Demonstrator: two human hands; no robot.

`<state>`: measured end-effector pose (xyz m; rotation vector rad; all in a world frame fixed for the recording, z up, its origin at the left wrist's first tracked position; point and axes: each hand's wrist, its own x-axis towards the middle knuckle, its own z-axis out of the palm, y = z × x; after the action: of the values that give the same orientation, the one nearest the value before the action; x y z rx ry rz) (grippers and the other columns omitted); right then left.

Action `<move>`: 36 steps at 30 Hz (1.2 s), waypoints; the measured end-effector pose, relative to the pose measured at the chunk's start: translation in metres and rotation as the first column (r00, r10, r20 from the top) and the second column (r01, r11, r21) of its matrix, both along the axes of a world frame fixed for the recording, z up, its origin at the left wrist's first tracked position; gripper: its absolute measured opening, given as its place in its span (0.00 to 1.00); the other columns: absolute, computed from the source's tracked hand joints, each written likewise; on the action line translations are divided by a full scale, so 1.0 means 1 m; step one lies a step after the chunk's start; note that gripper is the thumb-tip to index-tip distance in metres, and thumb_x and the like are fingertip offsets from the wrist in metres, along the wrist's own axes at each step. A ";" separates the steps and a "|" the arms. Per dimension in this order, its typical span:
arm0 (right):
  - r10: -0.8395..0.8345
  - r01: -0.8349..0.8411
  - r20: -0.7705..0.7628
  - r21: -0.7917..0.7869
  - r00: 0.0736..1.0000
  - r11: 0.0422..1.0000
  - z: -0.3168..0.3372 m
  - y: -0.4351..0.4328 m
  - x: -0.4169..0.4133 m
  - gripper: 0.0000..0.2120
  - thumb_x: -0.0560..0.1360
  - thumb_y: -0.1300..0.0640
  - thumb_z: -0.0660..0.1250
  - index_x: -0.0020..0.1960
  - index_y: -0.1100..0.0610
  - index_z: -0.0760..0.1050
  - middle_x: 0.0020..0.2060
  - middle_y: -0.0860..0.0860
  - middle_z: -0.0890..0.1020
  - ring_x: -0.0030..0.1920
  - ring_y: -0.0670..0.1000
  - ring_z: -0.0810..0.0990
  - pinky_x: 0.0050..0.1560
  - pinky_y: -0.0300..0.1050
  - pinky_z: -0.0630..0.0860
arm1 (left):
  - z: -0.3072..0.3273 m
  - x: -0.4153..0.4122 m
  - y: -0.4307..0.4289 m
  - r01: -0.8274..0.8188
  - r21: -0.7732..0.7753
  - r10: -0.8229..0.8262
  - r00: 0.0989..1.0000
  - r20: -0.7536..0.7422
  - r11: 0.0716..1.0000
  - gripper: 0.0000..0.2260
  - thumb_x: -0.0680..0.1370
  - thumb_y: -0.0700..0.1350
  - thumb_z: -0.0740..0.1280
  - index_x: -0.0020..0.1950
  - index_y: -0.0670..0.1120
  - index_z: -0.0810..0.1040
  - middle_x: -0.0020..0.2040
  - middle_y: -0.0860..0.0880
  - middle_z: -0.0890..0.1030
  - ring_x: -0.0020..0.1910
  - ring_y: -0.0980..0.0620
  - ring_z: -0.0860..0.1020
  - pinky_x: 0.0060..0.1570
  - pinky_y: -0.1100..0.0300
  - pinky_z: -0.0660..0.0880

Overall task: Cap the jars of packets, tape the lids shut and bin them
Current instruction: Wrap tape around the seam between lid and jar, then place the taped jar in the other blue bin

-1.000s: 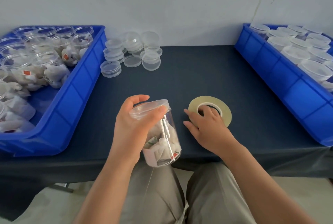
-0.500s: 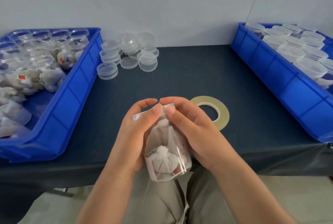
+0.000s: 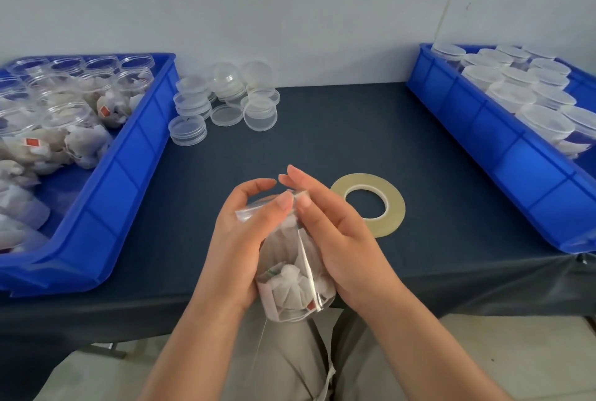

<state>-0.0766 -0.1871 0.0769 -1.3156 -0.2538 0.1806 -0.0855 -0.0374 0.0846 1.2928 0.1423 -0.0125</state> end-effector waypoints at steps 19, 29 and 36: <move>0.280 0.060 0.286 -0.789 0.917 0.612 0.030 -0.047 -0.001 0.45 0.67 0.33 0.81 0.78 0.33 0.61 0.68 0.31 0.74 0.70 0.35 0.72 0.67 0.35 0.72 | -0.004 -0.002 -0.011 -0.015 0.348 -0.067 0.973 0.221 0.937 0.18 0.82 0.63 0.56 0.62 0.60 0.80 0.58 0.55 0.85 0.58 0.55 0.84 0.54 0.58 0.78; 0.007 0.335 0.400 -0.777 0.916 0.534 0.082 -0.111 0.022 0.46 0.66 0.36 0.83 0.78 0.40 0.66 0.66 0.31 0.73 0.66 0.29 0.71 0.61 0.22 0.65 | 0.011 0.026 -0.045 -0.095 0.155 0.048 0.958 0.283 0.983 0.32 0.64 0.74 0.66 0.61 0.57 0.76 0.65 0.60 0.78 0.71 0.58 0.75 0.70 0.51 0.71; -0.584 0.730 0.526 -0.660 0.619 0.180 0.155 -0.253 0.090 0.45 0.63 0.32 0.81 0.74 0.39 0.66 0.59 0.36 0.76 0.55 0.43 0.77 0.53 0.42 0.72 | -0.007 0.041 -0.003 -0.029 0.166 0.013 0.995 0.096 0.986 0.15 0.89 0.37 0.53 0.53 0.45 0.78 0.56 0.51 0.84 0.58 0.51 0.81 0.39 0.67 0.83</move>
<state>0.0138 -0.4396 0.2323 -2.3301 0.3958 -0.6850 -0.0447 -0.0400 0.0775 1.4572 0.0772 0.0805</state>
